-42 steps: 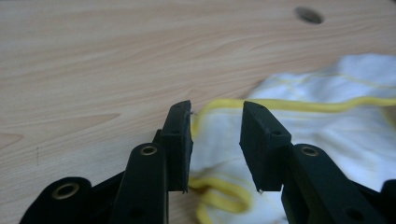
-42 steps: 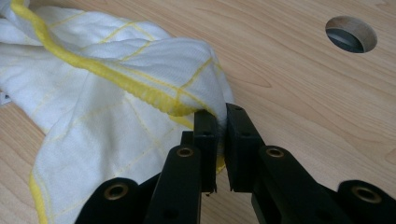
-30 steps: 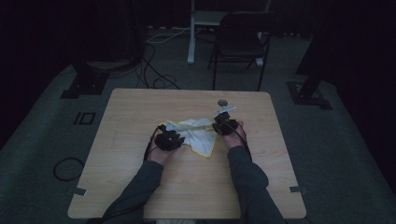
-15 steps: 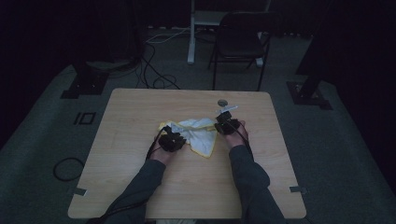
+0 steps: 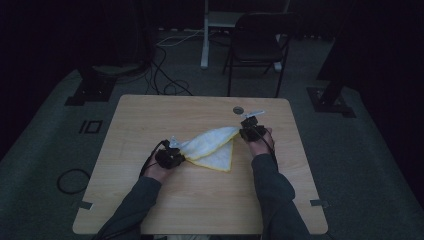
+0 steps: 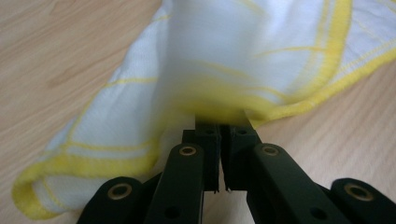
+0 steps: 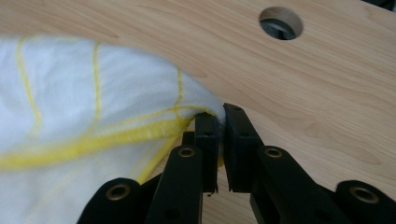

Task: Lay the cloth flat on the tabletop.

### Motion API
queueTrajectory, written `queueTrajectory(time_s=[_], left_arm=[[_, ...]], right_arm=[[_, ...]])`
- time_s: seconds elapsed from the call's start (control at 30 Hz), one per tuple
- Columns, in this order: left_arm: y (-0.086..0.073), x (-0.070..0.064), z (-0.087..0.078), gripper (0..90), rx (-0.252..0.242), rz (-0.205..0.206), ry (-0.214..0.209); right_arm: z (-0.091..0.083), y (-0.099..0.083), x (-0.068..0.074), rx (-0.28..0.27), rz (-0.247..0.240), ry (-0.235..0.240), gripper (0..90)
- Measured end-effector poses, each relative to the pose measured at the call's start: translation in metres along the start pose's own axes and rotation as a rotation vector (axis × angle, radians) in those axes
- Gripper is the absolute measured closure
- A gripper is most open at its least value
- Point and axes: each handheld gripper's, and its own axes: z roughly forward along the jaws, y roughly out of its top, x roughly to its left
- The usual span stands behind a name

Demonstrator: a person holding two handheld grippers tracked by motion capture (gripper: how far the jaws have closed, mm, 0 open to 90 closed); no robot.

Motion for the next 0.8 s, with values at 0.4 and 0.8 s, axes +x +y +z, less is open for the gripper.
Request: queueTrajectory(time_s=[0.4,0.8], left_arm=[[-0.003,-0.004,-0.017,77.5,-0.02,-0.003,-0.038],[-0.007,-0.03,-0.041,72.4,-0.075,0.063,-0.081]], right_arm=[[-0.001,0.001,-0.003,0.016,-0.004,-0.012,85.0],[0.002,-0.001,-0.002,0.024,0.001,-0.01,84.5]])
